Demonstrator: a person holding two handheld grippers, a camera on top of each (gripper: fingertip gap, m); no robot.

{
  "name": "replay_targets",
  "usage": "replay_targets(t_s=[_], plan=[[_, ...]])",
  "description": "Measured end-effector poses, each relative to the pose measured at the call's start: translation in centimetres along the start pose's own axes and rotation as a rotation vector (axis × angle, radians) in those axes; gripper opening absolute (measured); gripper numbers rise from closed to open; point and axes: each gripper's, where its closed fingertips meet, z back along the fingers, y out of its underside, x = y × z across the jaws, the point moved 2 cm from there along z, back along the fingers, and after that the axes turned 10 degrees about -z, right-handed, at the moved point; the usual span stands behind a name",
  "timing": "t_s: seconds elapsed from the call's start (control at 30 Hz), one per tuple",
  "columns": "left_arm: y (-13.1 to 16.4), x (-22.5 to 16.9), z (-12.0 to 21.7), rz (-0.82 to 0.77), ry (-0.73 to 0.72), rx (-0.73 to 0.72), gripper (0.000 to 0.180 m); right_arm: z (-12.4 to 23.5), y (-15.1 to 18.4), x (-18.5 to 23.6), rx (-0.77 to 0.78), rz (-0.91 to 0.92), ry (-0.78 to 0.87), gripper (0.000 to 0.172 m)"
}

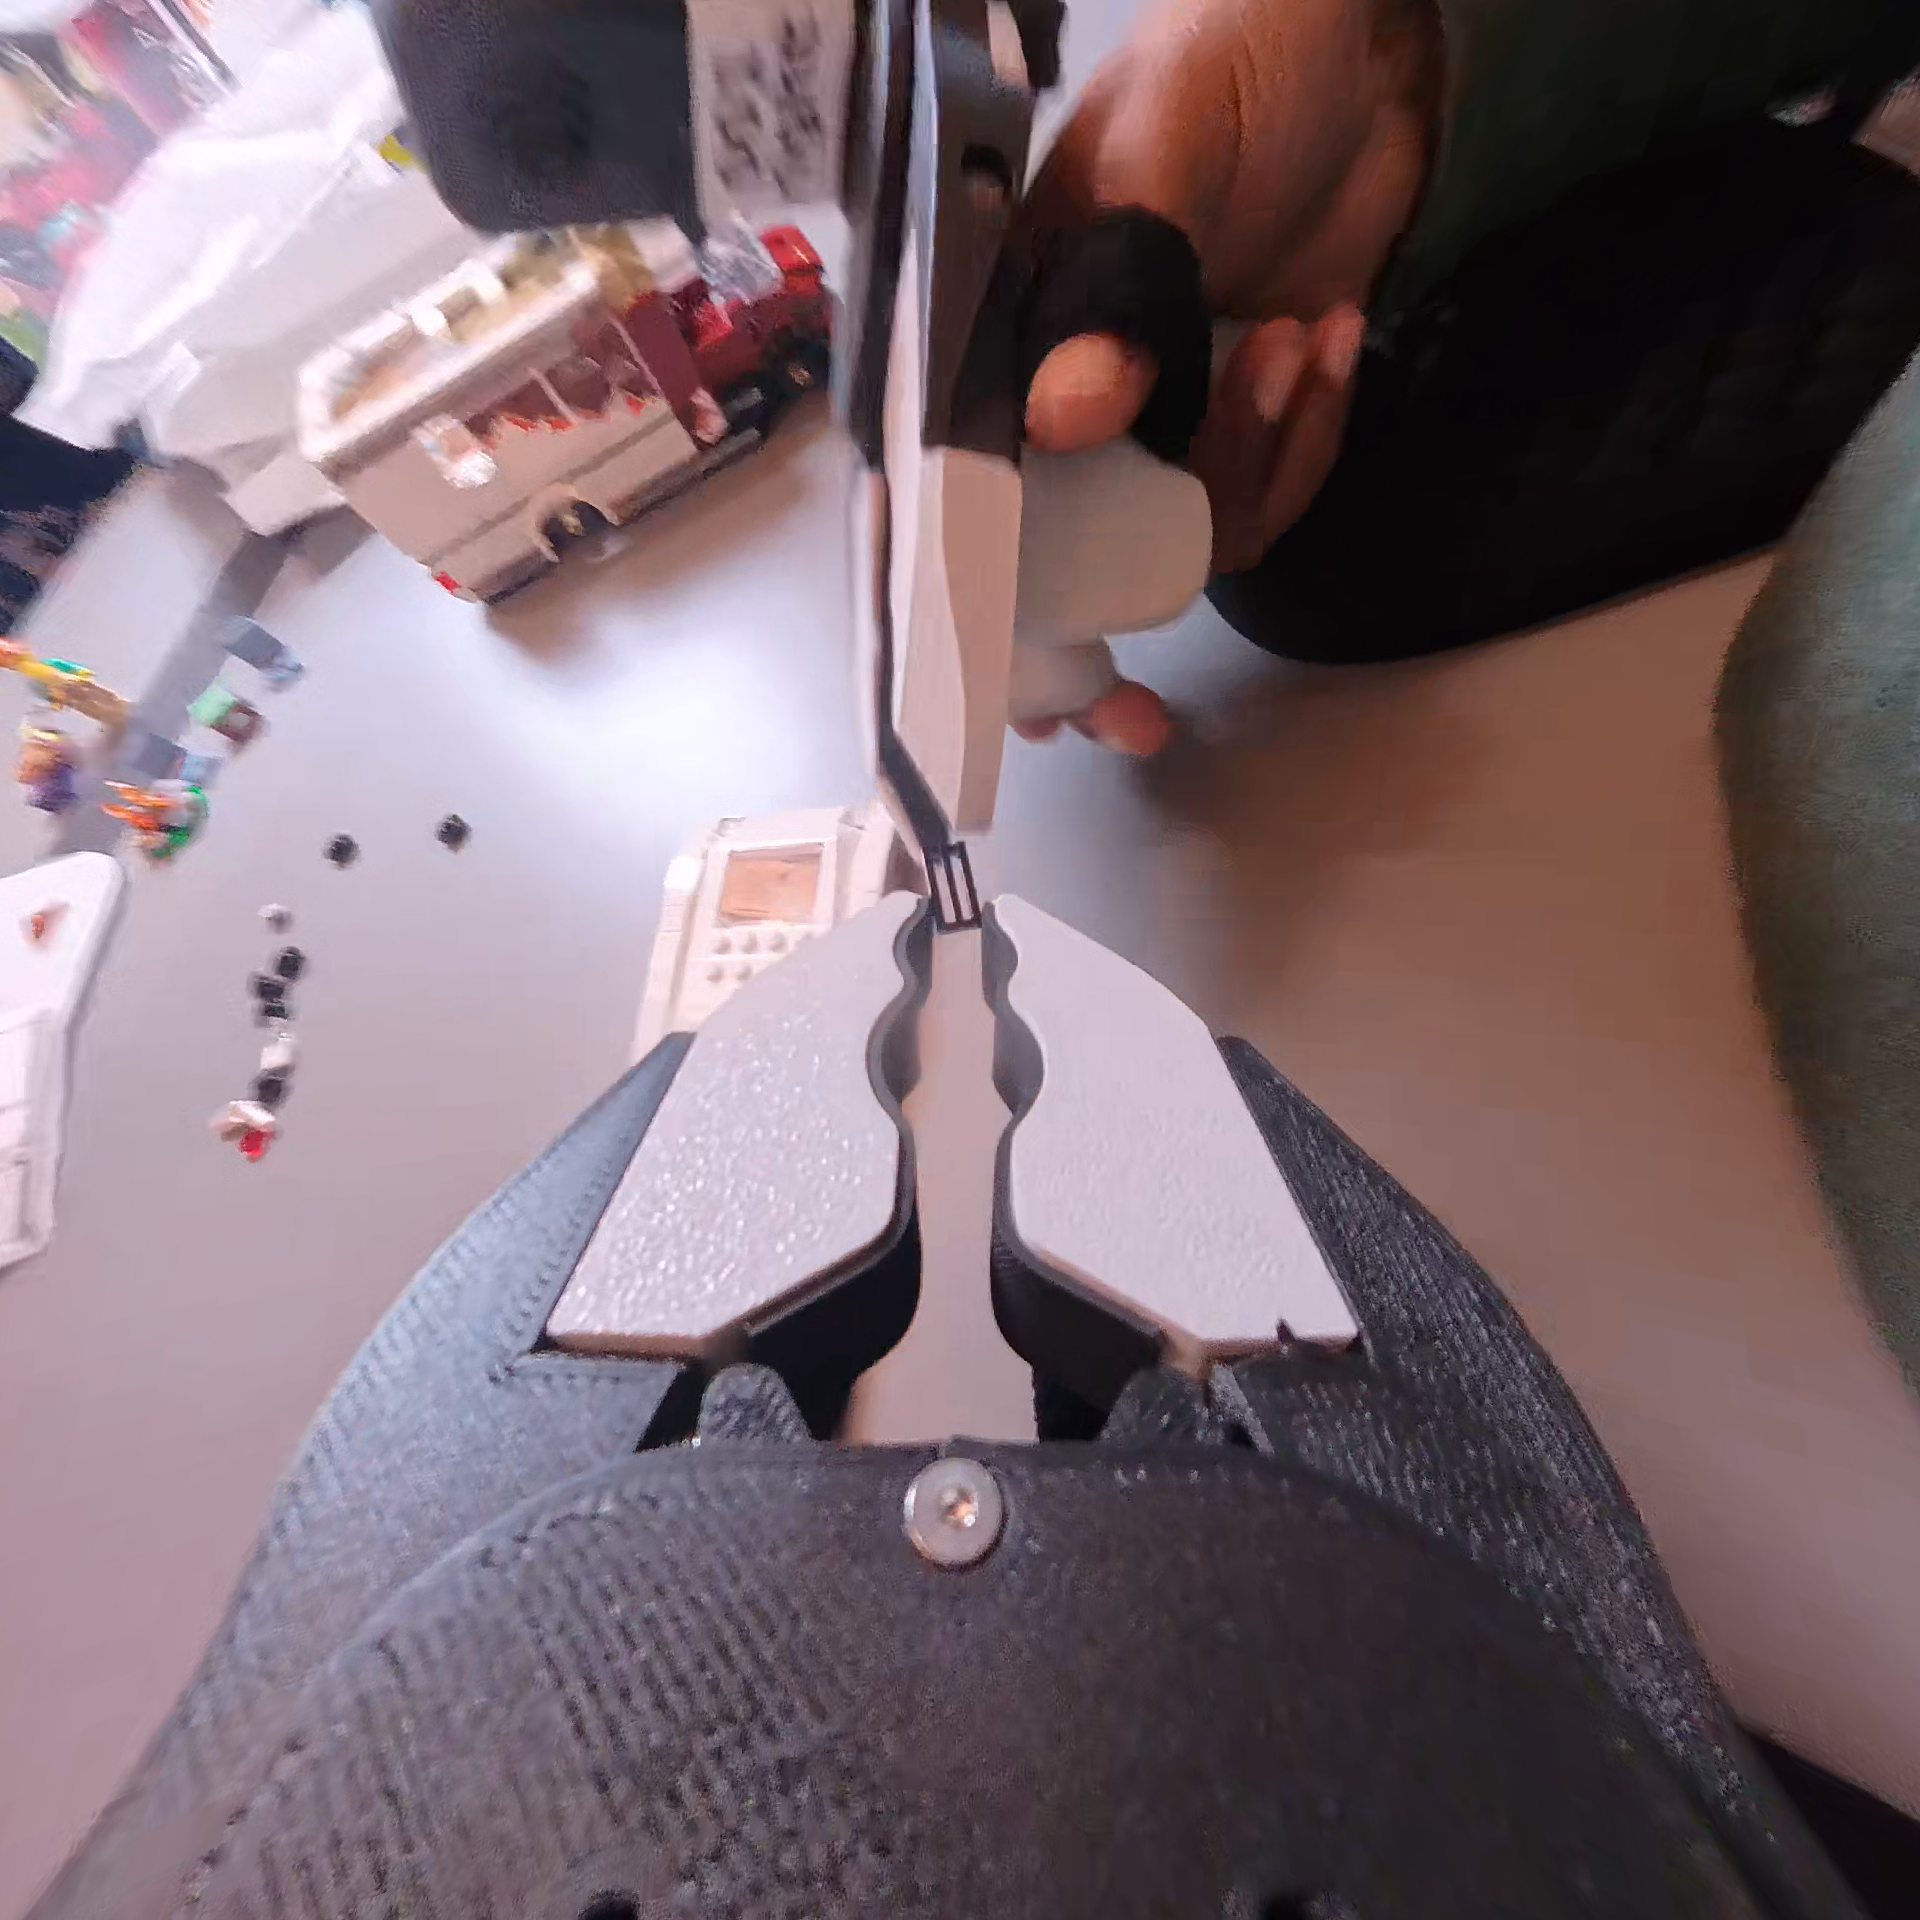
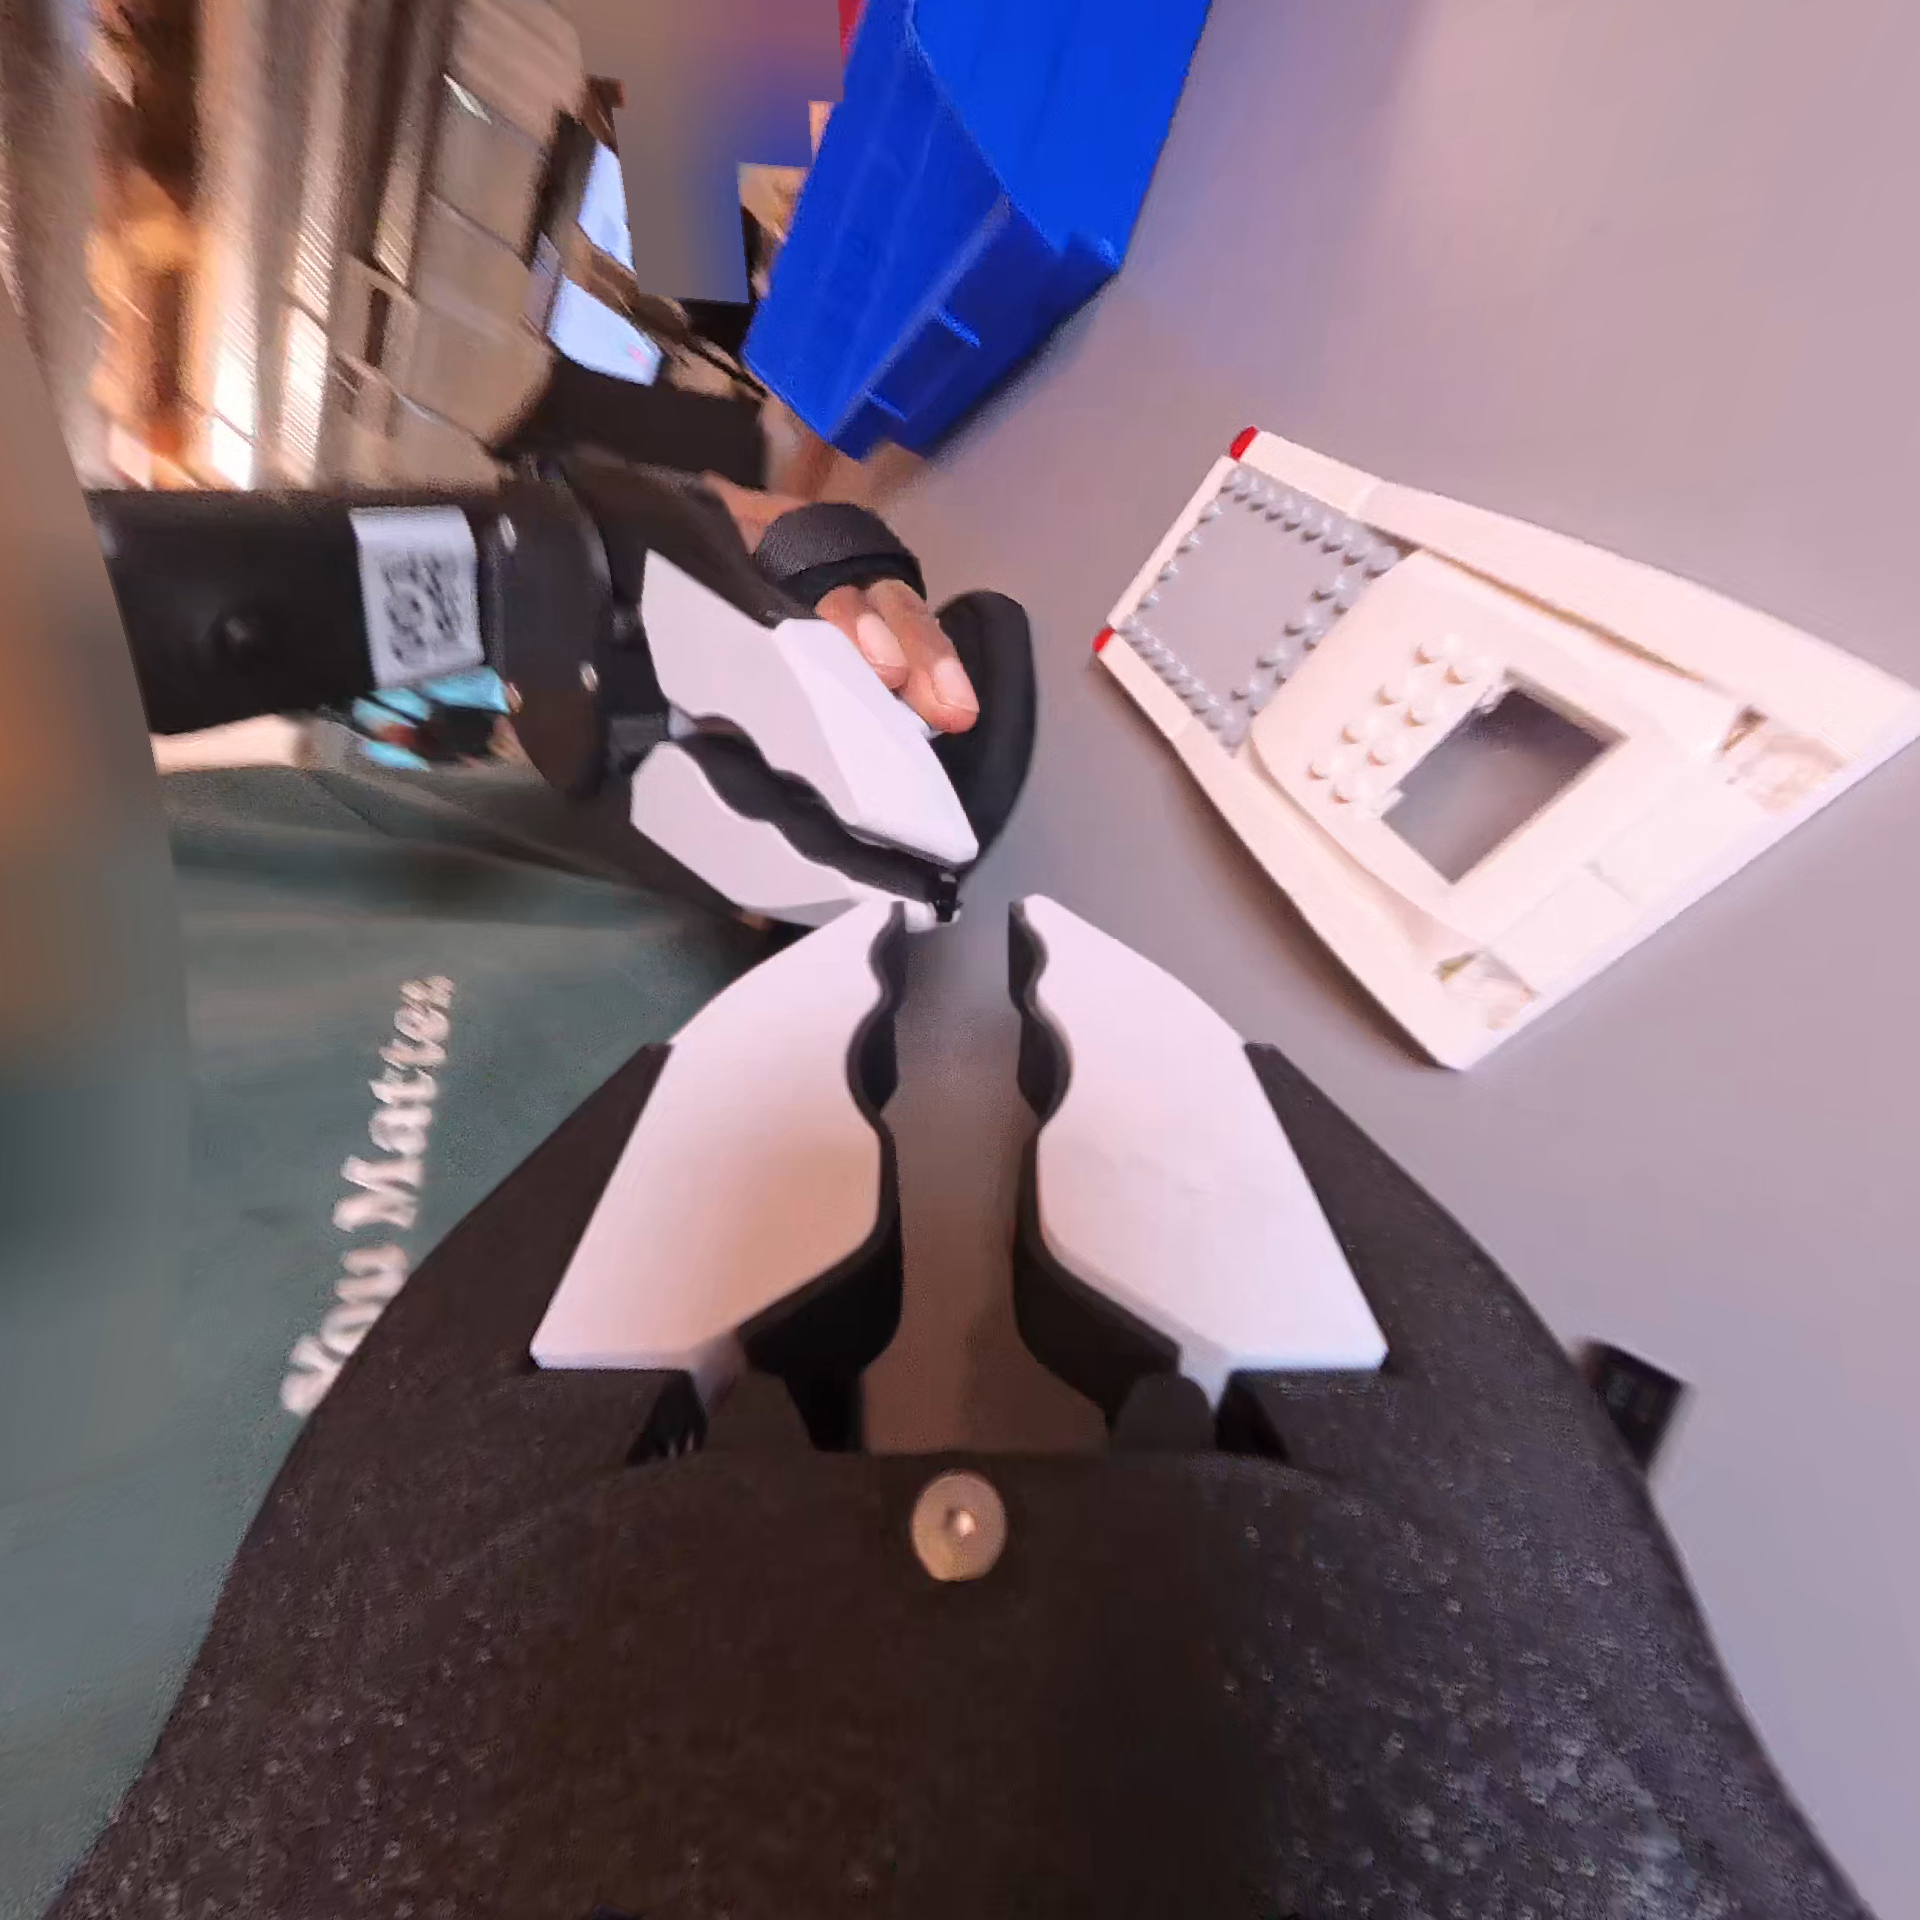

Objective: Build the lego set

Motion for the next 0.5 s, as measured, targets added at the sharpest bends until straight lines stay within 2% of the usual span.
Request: replay_targets(t_s=[0.13,0.2,0.5], plan=[[2.3,-2.6,-0.7,0.085,0.234,0.113,0.009,1.2,0.7,-0.6,0.111,0.360,0.214,0.020],[3.4,-3.4,-1.2,0.089,0.307,0.192,0.009,1.1,1.3,-0.9,0.167,0.472,0.277,0.020],[3.7,-3.6,-1.5,0.129,0.412,0.279,0.010,0.7,1.6,-1.6,0.197,0.538,0.324,0.019]])
